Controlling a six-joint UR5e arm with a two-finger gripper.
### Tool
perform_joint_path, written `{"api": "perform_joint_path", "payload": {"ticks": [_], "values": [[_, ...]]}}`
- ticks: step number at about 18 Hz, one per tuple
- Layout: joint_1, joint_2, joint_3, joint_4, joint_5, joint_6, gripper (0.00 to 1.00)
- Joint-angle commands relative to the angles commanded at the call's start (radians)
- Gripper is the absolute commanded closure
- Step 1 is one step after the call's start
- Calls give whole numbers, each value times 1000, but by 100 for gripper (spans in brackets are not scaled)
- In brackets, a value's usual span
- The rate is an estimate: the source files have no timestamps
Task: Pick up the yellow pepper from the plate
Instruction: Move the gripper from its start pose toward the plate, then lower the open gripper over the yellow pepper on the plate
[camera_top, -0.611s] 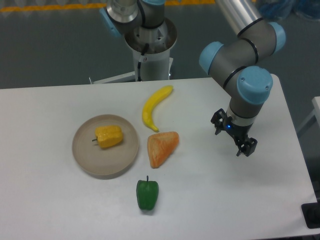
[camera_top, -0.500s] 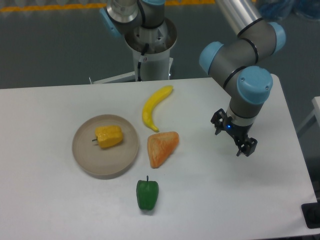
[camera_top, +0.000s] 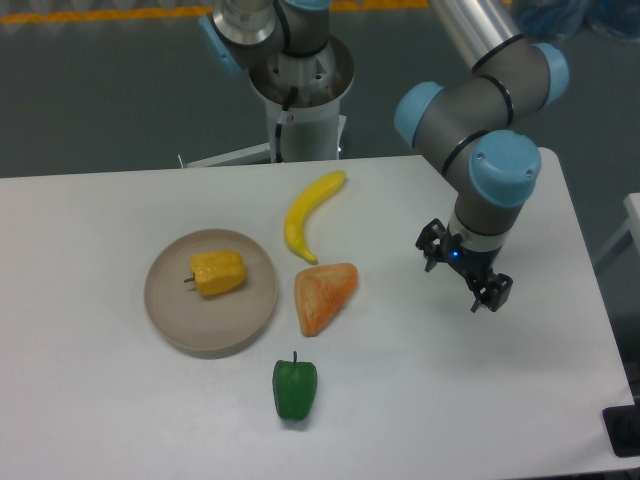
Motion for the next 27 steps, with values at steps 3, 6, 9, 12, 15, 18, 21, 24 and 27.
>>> {"api": "perform_joint_path", "payload": {"ticks": [3,6,9,12,15,18,21,24,27], "values": [[-63,11,-3,-2,-2,-50,0],[-127,12,-20,-3,-2,-89,0],[-187,20,-46,-3,-2,-120,0],[-253,43,-98,-5,-2,-130,0],[-333,89,-196,0,-3,-134,0],[-410,104,-227,2,-2,-170,0],[-463,103,-229,2,-2,-184,0],[-489,100,-259,5,-2,-184,0],[-502,91,-275,18,-2,-186,0]]}}
